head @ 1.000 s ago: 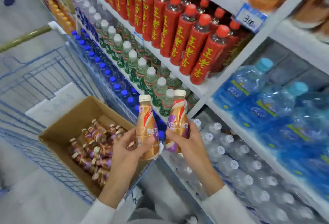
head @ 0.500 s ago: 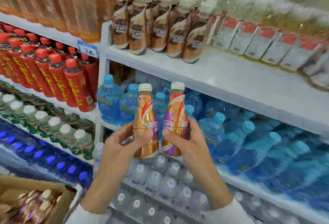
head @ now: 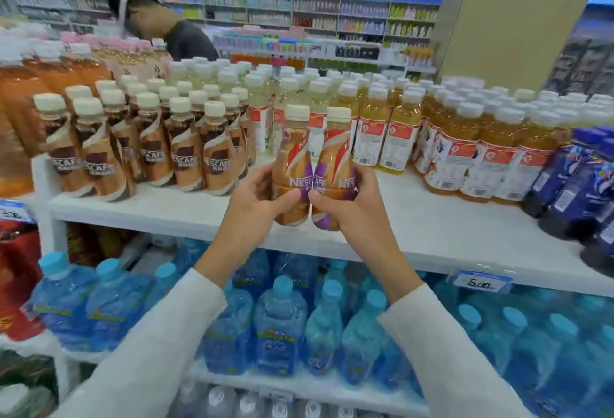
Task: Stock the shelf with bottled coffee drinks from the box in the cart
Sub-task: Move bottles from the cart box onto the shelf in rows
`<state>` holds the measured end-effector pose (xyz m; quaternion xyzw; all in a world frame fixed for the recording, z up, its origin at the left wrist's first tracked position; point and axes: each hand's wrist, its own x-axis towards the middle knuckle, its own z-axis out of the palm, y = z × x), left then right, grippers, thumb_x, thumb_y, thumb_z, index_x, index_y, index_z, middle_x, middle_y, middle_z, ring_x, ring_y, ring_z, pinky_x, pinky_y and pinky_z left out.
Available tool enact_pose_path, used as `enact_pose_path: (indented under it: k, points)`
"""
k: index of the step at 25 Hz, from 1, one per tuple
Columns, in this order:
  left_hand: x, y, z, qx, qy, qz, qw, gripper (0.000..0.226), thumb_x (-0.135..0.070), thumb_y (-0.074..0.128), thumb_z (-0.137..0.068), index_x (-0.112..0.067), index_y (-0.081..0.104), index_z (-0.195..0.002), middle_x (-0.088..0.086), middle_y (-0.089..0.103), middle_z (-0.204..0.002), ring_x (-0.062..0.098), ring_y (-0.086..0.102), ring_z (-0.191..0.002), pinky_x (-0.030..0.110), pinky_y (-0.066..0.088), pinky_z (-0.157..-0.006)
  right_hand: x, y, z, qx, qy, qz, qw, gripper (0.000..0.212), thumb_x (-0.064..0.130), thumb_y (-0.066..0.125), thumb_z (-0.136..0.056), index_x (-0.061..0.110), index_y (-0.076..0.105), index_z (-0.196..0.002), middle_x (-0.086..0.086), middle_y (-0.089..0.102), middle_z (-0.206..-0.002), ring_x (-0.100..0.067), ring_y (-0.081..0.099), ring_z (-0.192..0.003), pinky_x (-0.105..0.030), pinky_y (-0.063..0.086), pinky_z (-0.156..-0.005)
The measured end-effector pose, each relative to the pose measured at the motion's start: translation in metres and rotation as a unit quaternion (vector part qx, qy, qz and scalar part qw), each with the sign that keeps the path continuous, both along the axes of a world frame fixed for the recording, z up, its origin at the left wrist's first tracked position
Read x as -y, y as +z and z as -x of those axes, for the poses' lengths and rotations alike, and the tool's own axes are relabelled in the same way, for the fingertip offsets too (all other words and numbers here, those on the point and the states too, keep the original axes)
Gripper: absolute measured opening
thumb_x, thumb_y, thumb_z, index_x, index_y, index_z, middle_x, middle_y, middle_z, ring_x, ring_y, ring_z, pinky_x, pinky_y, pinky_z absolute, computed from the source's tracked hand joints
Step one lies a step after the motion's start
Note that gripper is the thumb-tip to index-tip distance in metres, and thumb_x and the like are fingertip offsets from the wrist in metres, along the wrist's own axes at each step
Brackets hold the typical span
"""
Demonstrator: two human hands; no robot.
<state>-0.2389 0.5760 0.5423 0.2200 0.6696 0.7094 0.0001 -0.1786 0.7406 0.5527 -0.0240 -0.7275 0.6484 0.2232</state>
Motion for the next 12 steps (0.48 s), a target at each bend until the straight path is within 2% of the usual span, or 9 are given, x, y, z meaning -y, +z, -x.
enact_pose_path:
  k: [3,8,10,12]
  points:
    - [-0.01,-0.005,0.021,-0.001,-0.023,0.035,0.999,0.052,-0.001,0.075,-0.088,-0.015,0.055,-0.135,-0.006,0.071,-0.123,0.002,0.069,-0.109,0.023,0.057,-0.096,-0.01,-0.006,0.017,0.011,-0.004,-0.023,1.0,0.069,0.007,0.086,-0.078,0.025,0.038,-0.125,0.009,0.06,-0.119,0.012,0.064,-0.094,-0.01,0.054,-0.074]
    - [-0.007,-0.023,0.035,0.002,-0.048,0.054,0.997,0.061,-0.001,0.073,-0.09,-0.012,0.047,-0.145,-0.004,0.065,-0.132,0.001,0.066,-0.115,0.027,0.051,-0.106,-0.013,-0.027,0.03,0.025,-0.001,-0.034,0.999,0.07,0.006,0.084,-0.08,0.025,0.035,-0.127,0.006,0.059,-0.121,0.011,0.064,-0.097,-0.014,0.056,-0.076]
    - [-0.004,-0.028,0.036,0.002,-0.063,0.063,0.996,0.064,-0.01,0.078,-0.089,-0.018,0.047,-0.145,-0.008,0.065,-0.132,0.0,0.065,-0.116,0.028,0.052,-0.105,-0.011,-0.03,0.027,0.03,-0.005,-0.037,0.999,0.076,0.009,0.086,-0.078,0.026,0.034,-0.131,0.008,0.057,-0.124,0.012,0.063,-0.1,-0.012,0.054,-0.079]
    - [-0.002,-0.03,0.033,-0.009,-0.055,0.081,0.995,0.079,-0.033,0.089,-0.077,-0.028,0.047,-0.144,-0.014,0.064,-0.131,-0.001,0.064,-0.116,0.024,0.055,-0.098,-0.008,-0.033,0.022,0.03,-0.041,-0.054,0.997,0.087,0.022,0.093,-0.072,0.027,0.034,-0.135,0.015,0.054,-0.124,0.013,0.061,-0.102,-0.006,0.051,-0.079]
